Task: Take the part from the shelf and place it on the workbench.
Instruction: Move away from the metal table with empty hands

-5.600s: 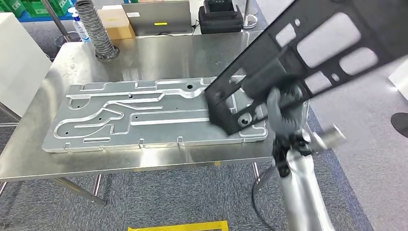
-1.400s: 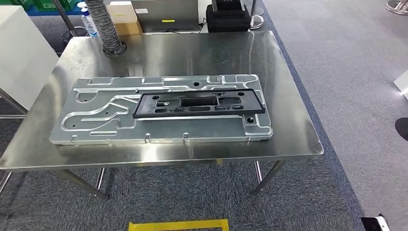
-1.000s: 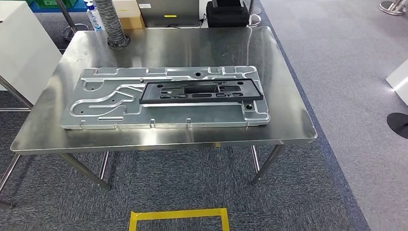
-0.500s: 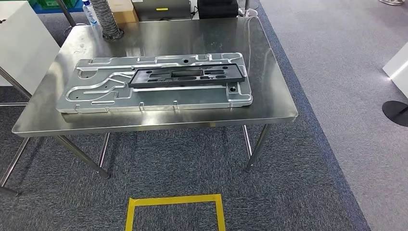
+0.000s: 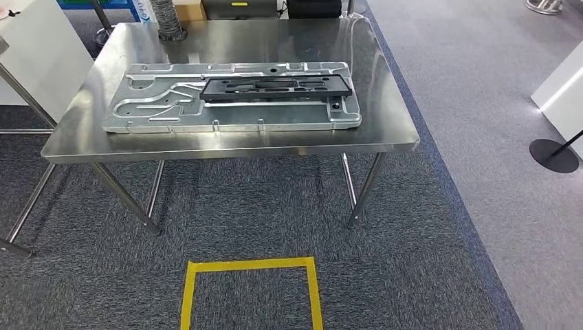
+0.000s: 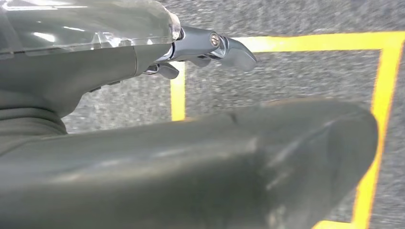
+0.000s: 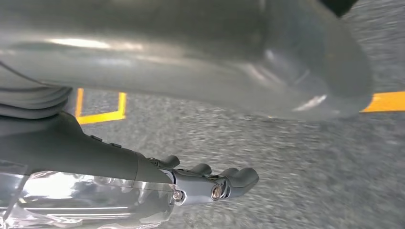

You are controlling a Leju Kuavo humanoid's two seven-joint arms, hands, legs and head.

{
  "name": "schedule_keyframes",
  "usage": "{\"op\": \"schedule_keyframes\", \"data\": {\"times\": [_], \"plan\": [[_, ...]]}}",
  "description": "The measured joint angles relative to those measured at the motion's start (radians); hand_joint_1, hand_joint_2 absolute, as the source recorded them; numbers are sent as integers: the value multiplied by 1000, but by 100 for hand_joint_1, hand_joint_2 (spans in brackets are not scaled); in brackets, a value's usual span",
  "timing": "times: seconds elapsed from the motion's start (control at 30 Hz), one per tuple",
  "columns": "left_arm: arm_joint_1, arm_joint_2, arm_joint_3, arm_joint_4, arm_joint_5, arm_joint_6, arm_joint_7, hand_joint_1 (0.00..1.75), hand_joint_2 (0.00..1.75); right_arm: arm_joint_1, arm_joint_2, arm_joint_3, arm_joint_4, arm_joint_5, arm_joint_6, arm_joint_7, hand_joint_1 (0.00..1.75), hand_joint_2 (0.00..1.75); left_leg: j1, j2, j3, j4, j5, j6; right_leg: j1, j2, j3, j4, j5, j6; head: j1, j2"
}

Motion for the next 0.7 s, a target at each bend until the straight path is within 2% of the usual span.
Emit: {"op": "schedule_keyframes", "data": {"times": [0.03,0.07,0.1,0.13,0.17,0.2,0.23,0.27,0.3,0.37,0.4,0.43,0.47,0.5,0.53,0.57,0.6,0.63,0.67,0.7], "plan": [[-1,0,-4,0,0,1,2,0,0,-1,2,9,0,16,-6,16,0,0,0,0,-19,10,9,-3,0,0,53,-58,19,-3,0,0],[-1,0,-7,0,0,2,4,0,0,-2,4,21,1,33,-11,37,0,0,-1,0,-36,22,15,-8,1,0,116,-140,17,-7,0,0],[-2,0,-10,0,0,3,5,0,0,-3,5,34,1,49,-15,58,0,0,-2,0,-49,32,23,-13,3,0,168,-215,1,-12,0,0],[-3,0,-12,0,0,3,6,0,0,-3,6,46,2,61,-17,79,0,0,-4,0,-59,39,30,-19,6,1,201,-268,-18,-17,0,0],[-3,1,-14,0,0,4,6,0,0,-3,6,56,2,68,-18,94,0,0,-4,0,-65,42,39,-25,9,1,214,-297,-29,-23,0,0],[-3,3,-14,0,0,4,5,0,0,-2,7,63,3,71,-18,106,0,0,-3,1,-69,41,48,-31,10,1,209,-300,-26,-30,0,0],[-3,4,-14,0,0,4,4,0,0,0,8,69,4,74,-18,113,0,0,-1,0,-75,45,45,-38,9,-1,200,-299,-15,-38,0,0],[-2,6,-14,0,0,4,4,0,0,1,8,74,5,75,-19,118,0,0,2,-3,-85,61,22,-45,8,-3,189,-300,-3,-46,0,0],[-1,7,-14,0,0,4,3,0,0,2,9,78,5,77,-20,121,0,0,4,-6,-100,96,-19,-51,7,-5,174,-301,11,-53,0,0],[0,8,-14,0,0,4,3,0,0,3,9,85,6,77,-22,124,0,0,6,-10,-136,218,-126,-61,8,-7,139,-301,39,-60,0,0],[0,9,-14,0,0,4,3,0,0,3,9,88,6,77,-22,124,0,0,7,-11,-148,284,-158,-64,9,-7,121,-300,52,-60,0,0],[0,9,-14,0,0,4,3,0,0,4,9,90,6,77,-22,124,0,0,8,-11,-149,329,-162,-66,9,-7,101,-297,66,-59,0,0],[0,9,-14,0,0,4,3,0,0,4,9,91,6,77,-22,124,0,0,9,-11,-134,344,-143,-66,9,-7,82,-294,79,-57,0,0],[0,10,-14,0,0,4,2,0,0,4,9,93,6,77,-23,124,0,0,10,-11,-99,323,-111,-66,9,-7,63,-289,90,-54,0,0],[-1,10,-14,0,0,4,2,0,0,4,9,95,6,77,-23,124,0,0,11,-12,-46,266,-83,-64,9,-7,46,-284,100,-51,0,0],[-3,11,-14,0,0,4,1,0,0,3,9,96,6,77,-23,124,0,0,10,-13,20,184,-78,-61,10,-6,33,-278,109,-47,0,0],[-6,12,-14,0,0,3,0,0,0,3,9,96,6,76,-23,123,0,0,9,-14,77,101,-89,-54,11,-7,23,-272,117,-41,0,0],[-9,12,-14,0,0,3,-2,0,0,2,9,97,6,75,-23,122,0,0,6,-15,116,38,-105,-47,12,-7,18,-270,126,-36,0,0],[-10,13,-14,0,0,2,-4,0,0,2,10,97,6,75,-23,119,0,0,3,-15,134,3,-117,-39,11,-7,15,-270,136,-29,0,0],[-10,13,-14,0,1,2,-6,0,0,3,10,98,6,74,-23,115,0,0,2,-14,131,-7,-115,-30,11,-8,13,-272,147,-23,0,0]]}}
